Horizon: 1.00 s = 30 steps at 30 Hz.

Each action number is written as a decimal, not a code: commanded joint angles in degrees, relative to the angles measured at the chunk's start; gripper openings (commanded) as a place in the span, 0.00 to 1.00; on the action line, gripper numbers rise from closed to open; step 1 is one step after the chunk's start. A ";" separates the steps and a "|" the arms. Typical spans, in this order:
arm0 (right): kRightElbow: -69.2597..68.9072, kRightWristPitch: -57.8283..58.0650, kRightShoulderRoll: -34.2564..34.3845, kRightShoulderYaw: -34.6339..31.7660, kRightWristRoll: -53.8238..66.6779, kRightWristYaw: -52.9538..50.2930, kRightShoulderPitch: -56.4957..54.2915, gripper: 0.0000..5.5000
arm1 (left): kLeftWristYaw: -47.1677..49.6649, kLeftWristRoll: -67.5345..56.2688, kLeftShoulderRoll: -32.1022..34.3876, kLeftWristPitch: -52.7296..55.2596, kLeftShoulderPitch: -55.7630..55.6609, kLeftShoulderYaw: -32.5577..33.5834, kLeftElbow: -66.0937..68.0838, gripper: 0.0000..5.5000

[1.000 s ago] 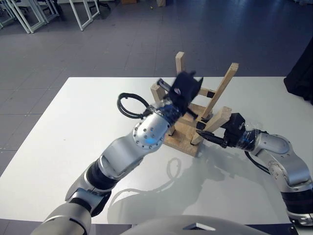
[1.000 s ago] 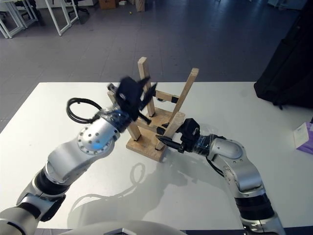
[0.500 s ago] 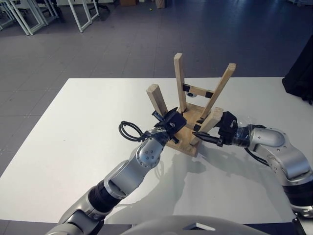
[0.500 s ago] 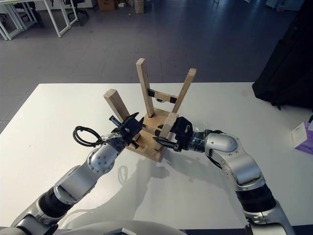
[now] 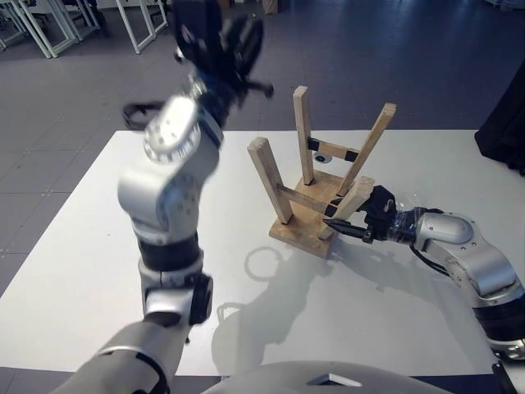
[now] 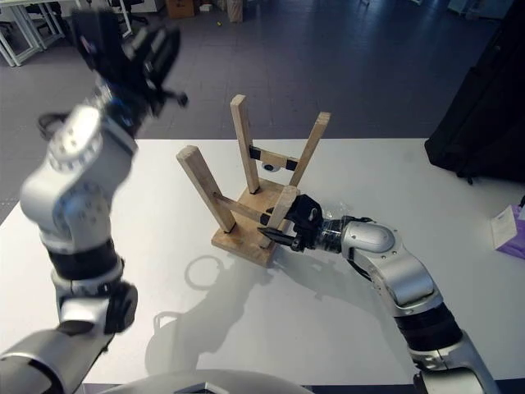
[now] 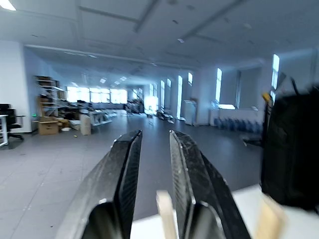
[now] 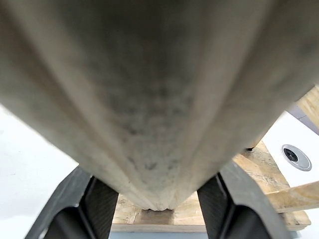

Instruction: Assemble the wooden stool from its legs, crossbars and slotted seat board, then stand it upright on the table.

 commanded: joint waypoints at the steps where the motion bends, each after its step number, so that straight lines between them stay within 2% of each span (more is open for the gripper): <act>1: 9.75 9.85 -3.91 10.64 -7.29 2.07 10.62 0.37 | -1.19 -0.45 2.04 -5.44 -15.52 4.61 14.64 0.19; 3: 10.09 9.63 -4.10 10.82 -7.49 2.32 10.31 0.37 | -2.34 -0.34 2.36 -5.75 -17.70 4.32 17.34 0.19; 5: 10.10 9.63 -4.14 10.86 -7.46 2.28 10.25 0.37 | -1.51 1.95 1.22 -2.60 -12.08 1.04 19.14 0.19; 8: 9.92 10.00 -4.14 10.62 -6.99 2.17 10.29 0.37 | -1.39 3.50 -2.22 3.55 4.18 -7.58 15.61 0.19; 12: 10.16 10.23 -4.01 9.94 -6.46 1.76 9.81 0.37 | -1.32 3.09 -2.24 11.59 28.99 -19.58 1.85 0.19; 15: 9.89 10.34 -3.70 9.45 -6.04 0.65 10.52 0.37 | -1.63 3.26 -1.28 12.74 33.12 -21.47 -2.65 0.19; 18: 9.89 9.83 -3.35 9.65 -6.06 0.41 10.93 0.37 | -2.27 3.92 1.13 11.34 29.14 -16.03 -1.31 0.19; 20: 10.17 9.26 -3.36 10.13 -5.61 1.78 10.56 0.37 | -3.61 0.18 1.57 10.35 24.15 -8.79 -1.76 0.19; 21: 10.35 9.00 -3.46 10.36 -5.25 2.88 10.12 0.37 | -4.51 -4.53 0.78 10.85 20.84 -3.91 -2.84 0.19; 23: 10.56 7.90 -3.71 10.54 -4.54 5.77 8.07 0.37 | -2.62 -21.88 -0.08 11.62 9.73 10.37 -3.77 0.19; 25: 9.76 5.48 -3.69 10.33 -3.64 9.29 5.47 0.37 | 1.66 -35.58 4.95 8.53 -1.90 23.77 1.30 0.19; 26: 9.15 3.87 -3.54 10.31 -3.10 11.44 4.07 0.37 | 1.86 -36.41 9.45 7.43 -4.65 27.68 4.38 0.19; 28: 8.93 1.84 -3.04 10.07 -1.73 15.60 1.28 0.37 | 0.91 -33.79 16.80 7.08 -3.90 30.66 9.29 0.19; 30: 10.97 -0.02 -2.57 10.42 -2.30 19.49 -2.83 0.37 | 0.91 -30.47 20.07 7.25 0.60 30.60 12.37 0.19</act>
